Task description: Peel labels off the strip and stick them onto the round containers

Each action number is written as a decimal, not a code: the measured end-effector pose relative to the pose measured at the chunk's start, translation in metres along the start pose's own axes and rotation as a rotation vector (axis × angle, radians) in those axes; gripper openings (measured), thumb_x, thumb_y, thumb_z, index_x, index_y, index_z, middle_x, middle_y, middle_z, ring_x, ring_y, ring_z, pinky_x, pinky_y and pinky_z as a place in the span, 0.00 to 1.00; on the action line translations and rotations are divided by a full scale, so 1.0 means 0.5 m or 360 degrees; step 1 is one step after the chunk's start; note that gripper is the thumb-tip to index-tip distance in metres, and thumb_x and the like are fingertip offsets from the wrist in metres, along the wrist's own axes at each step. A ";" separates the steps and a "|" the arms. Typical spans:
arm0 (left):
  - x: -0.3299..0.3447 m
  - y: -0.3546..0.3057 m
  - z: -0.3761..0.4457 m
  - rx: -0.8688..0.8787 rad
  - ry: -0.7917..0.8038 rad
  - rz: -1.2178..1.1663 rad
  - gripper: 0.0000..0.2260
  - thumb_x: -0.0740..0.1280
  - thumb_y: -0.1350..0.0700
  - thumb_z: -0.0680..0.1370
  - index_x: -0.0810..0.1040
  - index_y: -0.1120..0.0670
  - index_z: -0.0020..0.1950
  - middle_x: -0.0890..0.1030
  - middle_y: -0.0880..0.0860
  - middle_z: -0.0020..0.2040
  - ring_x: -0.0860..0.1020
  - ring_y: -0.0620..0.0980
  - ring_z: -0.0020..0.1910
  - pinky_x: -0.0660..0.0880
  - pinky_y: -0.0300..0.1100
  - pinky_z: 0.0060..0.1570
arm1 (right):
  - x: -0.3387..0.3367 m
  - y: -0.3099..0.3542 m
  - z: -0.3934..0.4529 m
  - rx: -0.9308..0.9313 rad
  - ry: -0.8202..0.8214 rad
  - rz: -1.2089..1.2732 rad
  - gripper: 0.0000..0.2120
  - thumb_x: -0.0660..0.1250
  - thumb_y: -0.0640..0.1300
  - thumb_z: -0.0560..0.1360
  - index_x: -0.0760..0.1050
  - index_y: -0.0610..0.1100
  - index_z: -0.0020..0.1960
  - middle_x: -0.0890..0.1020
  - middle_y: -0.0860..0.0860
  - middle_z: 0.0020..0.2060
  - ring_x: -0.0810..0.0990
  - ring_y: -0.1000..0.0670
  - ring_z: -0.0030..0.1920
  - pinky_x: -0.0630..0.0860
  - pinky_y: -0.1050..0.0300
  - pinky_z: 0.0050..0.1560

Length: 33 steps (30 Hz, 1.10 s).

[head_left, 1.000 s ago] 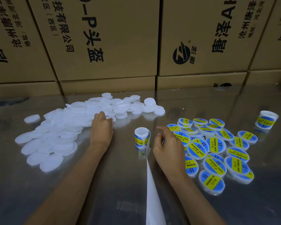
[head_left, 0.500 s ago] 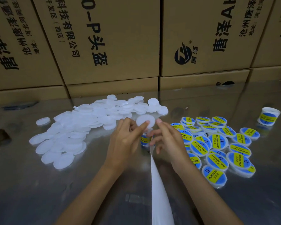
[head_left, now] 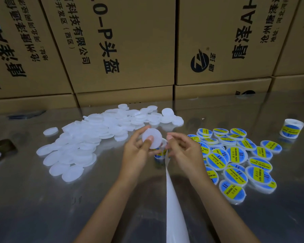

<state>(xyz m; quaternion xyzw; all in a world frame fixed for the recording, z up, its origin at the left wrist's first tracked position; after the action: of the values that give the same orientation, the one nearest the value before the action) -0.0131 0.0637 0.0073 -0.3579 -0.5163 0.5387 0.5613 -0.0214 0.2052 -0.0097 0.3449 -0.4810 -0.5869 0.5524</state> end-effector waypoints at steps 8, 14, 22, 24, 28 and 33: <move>-0.045 0.013 0.018 -0.0341 -0.0076 -0.0076 0.08 0.62 0.65 0.82 0.77 0.56 0.57 0.82 0.64 0.55 0.86 0.63 0.42 0.82 0.45 0.34 | 0.009 -0.089 0.010 0.0253 0.0170 -0.0722 0.26 0.57 0.41 0.79 0.62 0.54 0.76 0.72 0.54 0.72 0.69 0.49 0.72 0.66 0.46 0.72; -0.056 0.036 0.006 -0.0489 0.0031 0.0072 0.07 0.67 0.64 0.79 0.73 0.58 0.56 0.82 0.63 0.54 0.86 0.58 0.43 0.82 0.45 0.35 | 0.017 -0.094 0.000 0.0137 0.0172 -0.0644 0.19 0.64 0.42 0.78 0.70 0.53 0.68 0.78 0.68 0.52 0.77 0.67 0.55 0.73 0.63 0.60; -0.056 0.043 0.007 -0.0358 -0.0100 0.0268 0.15 0.73 0.65 0.75 0.72 0.58 0.58 0.80 0.62 0.55 0.82 0.49 0.37 0.80 0.41 0.32 | 0.025 -0.099 -0.005 0.0032 0.0079 -0.0597 0.16 0.73 0.40 0.72 0.76 0.56 0.53 0.82 0.61 0.45 0.81 0.62 0.46 0.78 0.60 0.52; -0.053 0.044 0.008 -0.0334 -0.0125 0.0310 0.17 0.76 0.63 0.73 0.73 0.56 0.57 0.79 0.58 0.50 0.80 0.47 0.34 0.80 0.40 0.31 | 0.026 -0.099 -0.005 0.0014 0.0068 -0.0572 0.16 0.75 0.38 0.71 0.76 0.54 0.53 0.82 0.60 0.44 0.79 0.63 0.42 0.77 0.63 0.49; -0.047 0.047 0.005 -0.0292 -0.0140 0.0376 0.21 0.79 0.61 0.70 0.73 0.54 0.57 0.78 0.52 0.45 0.77 0.50 0.32 0.78 0.42 0.32 | 0.027 -0.093 -0.006 0.0003 0.0081 -0.0524 0.16 0.77 0.37 0.69 0.78 0.52 0.50 0.81 0.58 0.40 0.77 0.63 0.36 0.75 0.67 0.42; -0.043 0.050 0.001 -0.0237 -0.0173 0.0367 0.22 0.80 0.63 0.69 0.74 0.58 0.57 0.77 0.53 0.50 0.77 0.50 0.45 0.78 0.38 0.38 | 0.028 -0.081 -0.015 -0.0032 0.0115 -0.0549 0.14 0.78 0.38 0.68 0.78 0.47 0.50 0.77 0.56 0.35 0.74 0.62 0.31 0.71 0.70 0.35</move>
<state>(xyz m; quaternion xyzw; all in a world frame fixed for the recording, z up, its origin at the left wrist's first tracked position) -0.0171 0.0466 -0.0209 -0.4258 -0.5401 0.5783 0.4388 -0.0292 0.1871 -0.0488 0.4376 -0.3885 -0.6651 0.4639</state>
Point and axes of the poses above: each hand's wrist, its own z-axis towards the middle knuckle, its own x-axis out of the palm, y = z × x, the point moved 1 cm from there along z, towards the middle knuckle
